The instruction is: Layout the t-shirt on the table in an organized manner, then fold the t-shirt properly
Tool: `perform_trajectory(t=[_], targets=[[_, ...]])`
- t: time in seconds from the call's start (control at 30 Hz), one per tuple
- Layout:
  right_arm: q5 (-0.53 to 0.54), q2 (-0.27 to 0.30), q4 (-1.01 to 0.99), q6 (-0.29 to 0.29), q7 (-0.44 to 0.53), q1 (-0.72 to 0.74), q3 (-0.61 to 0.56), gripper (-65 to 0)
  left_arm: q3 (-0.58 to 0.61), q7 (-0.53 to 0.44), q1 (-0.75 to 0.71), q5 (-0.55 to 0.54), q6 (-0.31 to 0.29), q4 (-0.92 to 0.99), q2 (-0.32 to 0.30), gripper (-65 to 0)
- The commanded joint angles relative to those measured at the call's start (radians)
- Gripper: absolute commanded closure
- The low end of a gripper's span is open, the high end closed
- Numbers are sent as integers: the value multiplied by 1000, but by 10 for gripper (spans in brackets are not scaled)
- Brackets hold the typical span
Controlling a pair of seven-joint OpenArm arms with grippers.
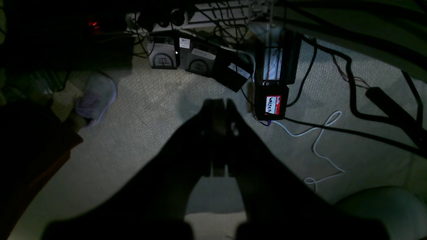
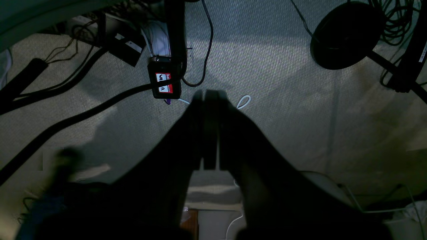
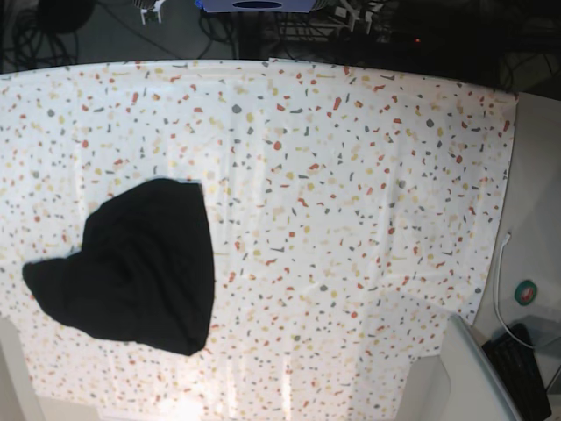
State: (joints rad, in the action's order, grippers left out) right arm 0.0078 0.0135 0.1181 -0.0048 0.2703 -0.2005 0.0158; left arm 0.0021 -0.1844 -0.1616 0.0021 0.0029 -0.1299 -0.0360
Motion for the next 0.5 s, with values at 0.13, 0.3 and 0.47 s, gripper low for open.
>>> perform_trajectory(t=[0.13,0.3,0.47], targets=[[1,3,1,-2,7,-6,3,0,3,-7,-10,-1,3,-1,-2,0],[1,3,1,-2,7,-7,3,0,-1,-7,-10,-6,3,-1,-11,0],[1,3,1,-2,5,-7,2,0,0,-7,-10,-7,3,-1,-14,0]])
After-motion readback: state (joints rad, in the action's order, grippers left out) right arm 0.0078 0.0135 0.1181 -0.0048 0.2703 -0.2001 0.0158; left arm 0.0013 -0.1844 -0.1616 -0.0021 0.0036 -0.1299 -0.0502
